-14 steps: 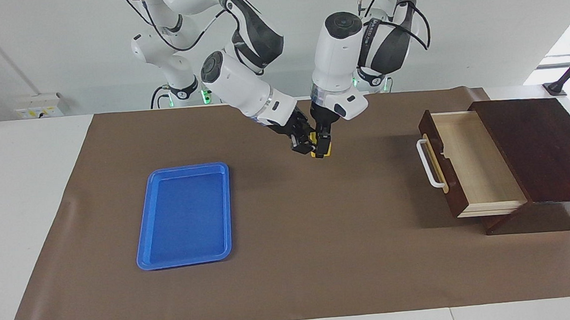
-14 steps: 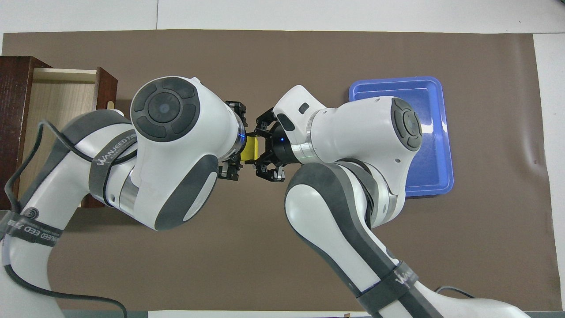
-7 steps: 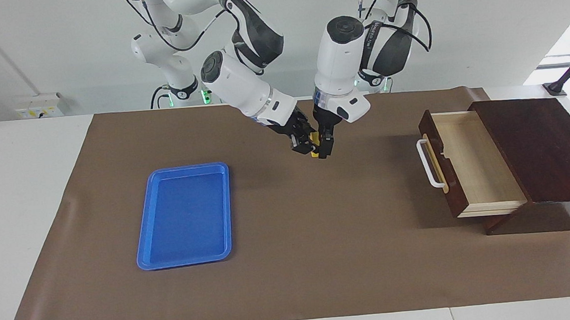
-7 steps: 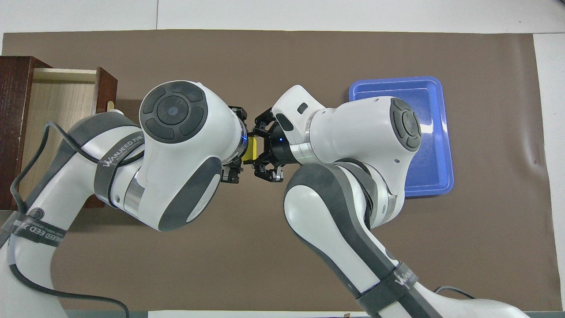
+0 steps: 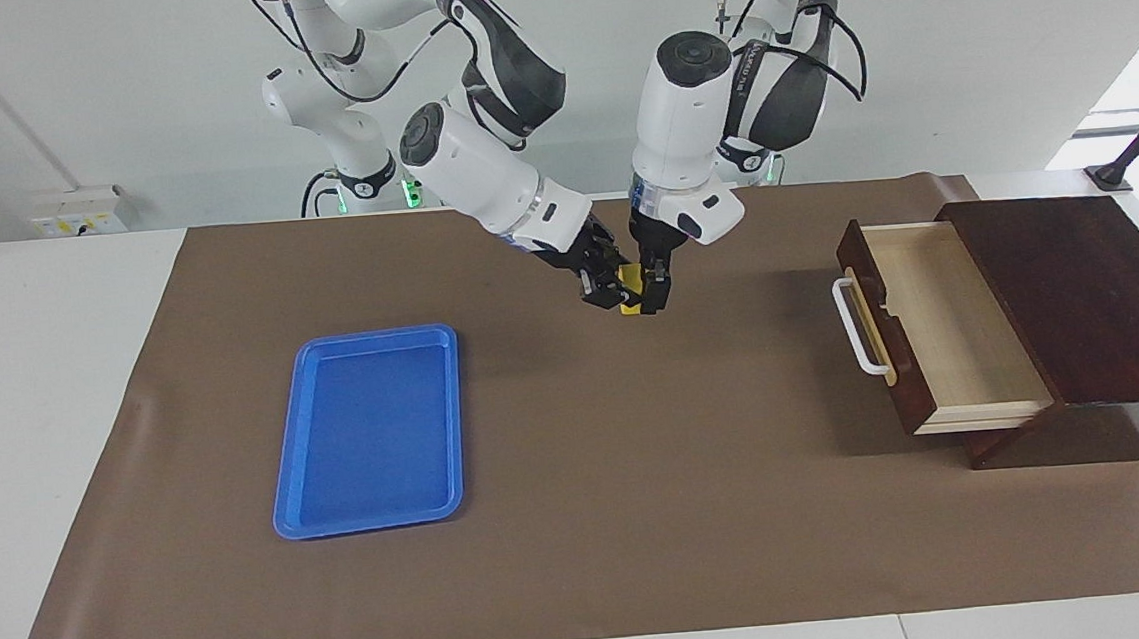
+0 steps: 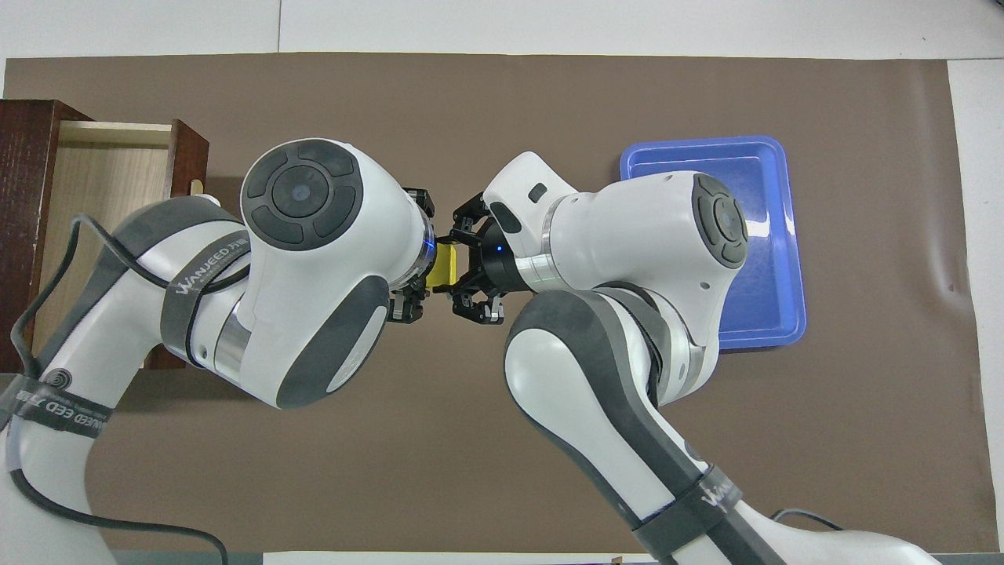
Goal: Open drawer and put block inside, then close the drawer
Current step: 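Grasp the yellow cube with the left gripper from the right gripper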
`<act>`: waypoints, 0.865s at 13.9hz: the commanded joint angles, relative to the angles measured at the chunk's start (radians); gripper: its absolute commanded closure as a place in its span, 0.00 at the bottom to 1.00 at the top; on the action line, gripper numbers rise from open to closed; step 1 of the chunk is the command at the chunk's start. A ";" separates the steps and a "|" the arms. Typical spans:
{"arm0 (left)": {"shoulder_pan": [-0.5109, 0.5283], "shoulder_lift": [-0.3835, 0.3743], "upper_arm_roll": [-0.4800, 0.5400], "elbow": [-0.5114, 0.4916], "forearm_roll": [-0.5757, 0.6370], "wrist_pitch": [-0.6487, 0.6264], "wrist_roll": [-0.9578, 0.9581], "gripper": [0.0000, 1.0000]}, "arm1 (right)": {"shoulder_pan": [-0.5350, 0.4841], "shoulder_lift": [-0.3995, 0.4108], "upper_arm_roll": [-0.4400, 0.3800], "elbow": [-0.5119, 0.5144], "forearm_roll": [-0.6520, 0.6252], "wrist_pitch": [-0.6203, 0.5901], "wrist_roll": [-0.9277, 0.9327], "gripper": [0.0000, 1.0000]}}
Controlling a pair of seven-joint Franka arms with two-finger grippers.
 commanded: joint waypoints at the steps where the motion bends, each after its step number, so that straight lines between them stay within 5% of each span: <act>1: -0.005 -0.009 0.000 -0.002 0.001 -0.023 -0.012 0.69 | -0.008 0.009 0.004 0.016 0.001 0.014 0.022 1.00; 3: -0.001 -0.009 0.000 -0.002 0.001 -0.016 -0.014 0.95 | -0.008 0.009 0.004 0.016 0.002 0.014 0.022 1.00; 7: 0.003 -0.007 0.001 -0.001 -0.007 -0.011 -0.015 1.00 | -0.003 0.009 0.004 0.018 0.002 0.009 0.031 1.00; 8: 0.005 -0.006 0.001 0.002 -0.007 -0.011 -0.015 1.00 | -0.003 0.007 0.004 0.018 0.002 0.006 0.049 0.56; 9: 0.012 -0.003 0.000 0.008 -0.010 -0.010 -0.015 1.00 | -0.002 0.009 0.004 0.018 0.001 0.006 0.077 0.02; 12: 0.047 -0.013 0.003 0.014 -0.009 -0.023 -0.003 1.00 | -0.002 0.007 0.002 0.018 -0.001 0.000 0.093 0.00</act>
